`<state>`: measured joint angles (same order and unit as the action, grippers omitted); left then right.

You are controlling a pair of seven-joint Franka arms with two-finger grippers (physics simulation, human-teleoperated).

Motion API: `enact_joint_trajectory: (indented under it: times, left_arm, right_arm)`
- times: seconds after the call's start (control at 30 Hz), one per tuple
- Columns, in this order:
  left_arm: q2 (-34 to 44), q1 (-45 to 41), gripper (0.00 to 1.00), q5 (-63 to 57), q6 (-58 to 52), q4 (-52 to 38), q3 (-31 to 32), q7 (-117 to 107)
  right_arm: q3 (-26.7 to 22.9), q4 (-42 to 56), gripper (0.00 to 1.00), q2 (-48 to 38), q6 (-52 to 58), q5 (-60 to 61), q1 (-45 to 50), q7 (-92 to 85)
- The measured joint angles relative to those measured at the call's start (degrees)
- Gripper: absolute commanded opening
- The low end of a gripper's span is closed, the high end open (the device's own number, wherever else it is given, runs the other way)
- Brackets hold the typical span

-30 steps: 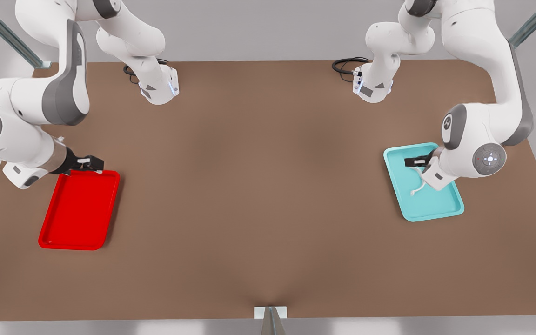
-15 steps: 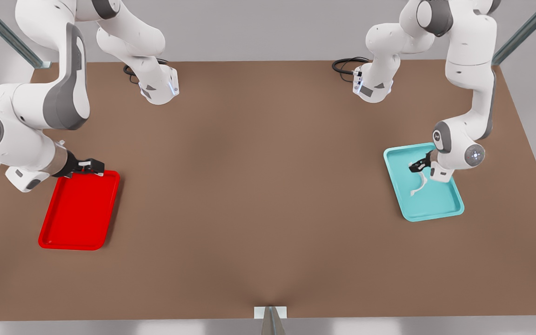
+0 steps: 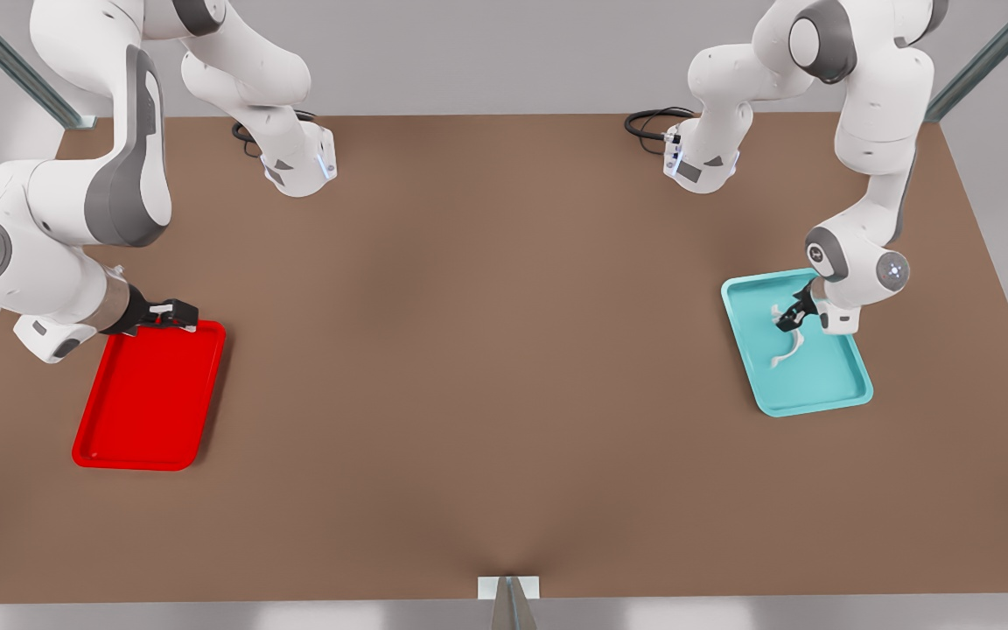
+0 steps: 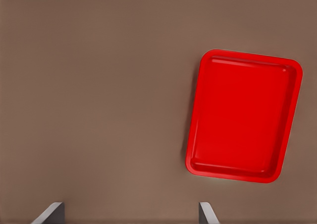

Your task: Take the drainage pipe clamp from the left arm, pass it to the right arm, and place it in the plate on the right side

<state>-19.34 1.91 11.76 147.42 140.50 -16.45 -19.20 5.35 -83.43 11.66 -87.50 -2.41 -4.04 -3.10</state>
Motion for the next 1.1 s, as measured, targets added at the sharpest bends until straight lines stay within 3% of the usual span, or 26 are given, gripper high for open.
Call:
enact_joint_trajectory:
  times: [0.03, 0.3, 0.33, 0.37, 0.43, 0.53, 1.1]
  left_arm:
    - [0.0, -0.1, 0.49, -0.4, 0.1, 0.0, 0.0, -0.6]
    - [0.4, -0.1, 0.5, 0.4, 0.5, 0.0, -0.1, -1.6]
    - [0.4, -0.1, 0.47, 0.6, 0.5, 0.0, 0.0, -1.5]
    - [0.4, 0.0, 0.38, 0.8, 0.5, 0.0, 0.0, -1.3]
    - [0.4, 0.0, 0.36, 1.0, 0.5, 0.0, 0.0, -1.2]
    - [0.3, 0.0, 0.21, 1.4, 0.5, -0.1, -0.1, -0.9]
    - [1.8, -0.5, 0.21, 2.8, 0.4, -1.0, 0.0, 0.1]
  right_arm:
    - [0.0, 0.0, 1.0, 0.0, 0.0, 0.0, 0.0, 0.0]
    - [0.0, 0.0, 1.0, 0.1, 0.0, 0.0, 0.0, -0.2]
    - [0.0, 0.0, 1.0, 0.1, -0.1, 0.0, 0.0, -0.2]
    - [0.0, 0.0, 1.0, 0.1, -0.1, 0.0, 0.0, -0.2]
    - [0.0, -0.1, 1.0, 0.1, -0.1, 0.0, 0.0, -0.2]
    - [0.0, -0.2, 1.0, 0.0, -0.1, 0.0, 0.0, -0.3]
    - [0.0, -0.4, 1.0, 0.1, -0.1, -0.1, 0.0, -0.4]
